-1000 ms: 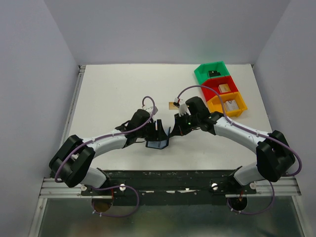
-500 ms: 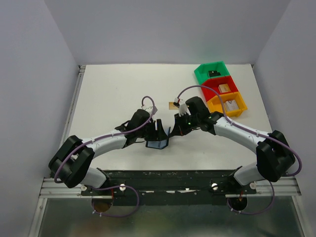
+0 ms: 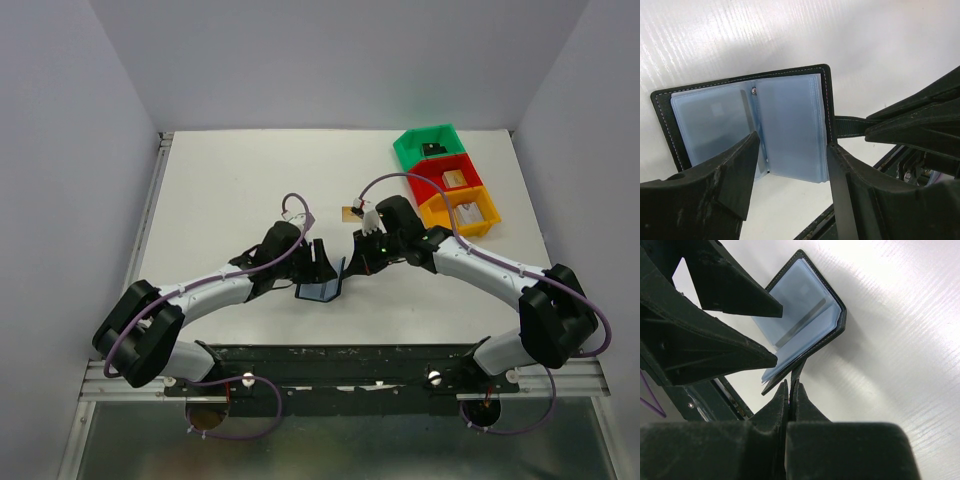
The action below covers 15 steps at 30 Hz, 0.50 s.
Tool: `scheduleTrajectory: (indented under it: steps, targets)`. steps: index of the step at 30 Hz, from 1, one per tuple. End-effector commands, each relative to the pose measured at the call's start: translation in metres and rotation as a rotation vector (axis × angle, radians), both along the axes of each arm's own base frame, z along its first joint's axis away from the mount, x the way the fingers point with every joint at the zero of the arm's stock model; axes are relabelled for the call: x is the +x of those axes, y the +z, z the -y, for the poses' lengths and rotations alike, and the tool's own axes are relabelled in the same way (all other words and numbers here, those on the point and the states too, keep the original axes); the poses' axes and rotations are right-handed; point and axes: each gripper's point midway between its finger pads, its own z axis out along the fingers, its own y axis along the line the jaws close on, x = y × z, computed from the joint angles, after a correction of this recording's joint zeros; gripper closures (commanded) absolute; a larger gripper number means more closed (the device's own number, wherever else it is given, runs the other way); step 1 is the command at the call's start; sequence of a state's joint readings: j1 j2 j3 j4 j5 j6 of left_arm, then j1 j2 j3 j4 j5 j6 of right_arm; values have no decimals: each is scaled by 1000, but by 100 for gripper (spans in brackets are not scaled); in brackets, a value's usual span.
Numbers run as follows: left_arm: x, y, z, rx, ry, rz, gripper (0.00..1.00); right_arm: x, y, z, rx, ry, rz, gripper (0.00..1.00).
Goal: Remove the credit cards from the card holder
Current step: Remove the credit card from the card holder.
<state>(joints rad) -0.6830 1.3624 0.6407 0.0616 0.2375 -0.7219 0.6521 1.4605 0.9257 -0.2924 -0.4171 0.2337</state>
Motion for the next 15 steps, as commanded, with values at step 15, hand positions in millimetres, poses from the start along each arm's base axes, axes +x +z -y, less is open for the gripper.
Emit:
scheduleTrajectory:
  steps: [15]
  targets:
    - [-9, -13, 6, 19, -35, -16, 42, -2, 1, 0, 16, 25, 4, 100]
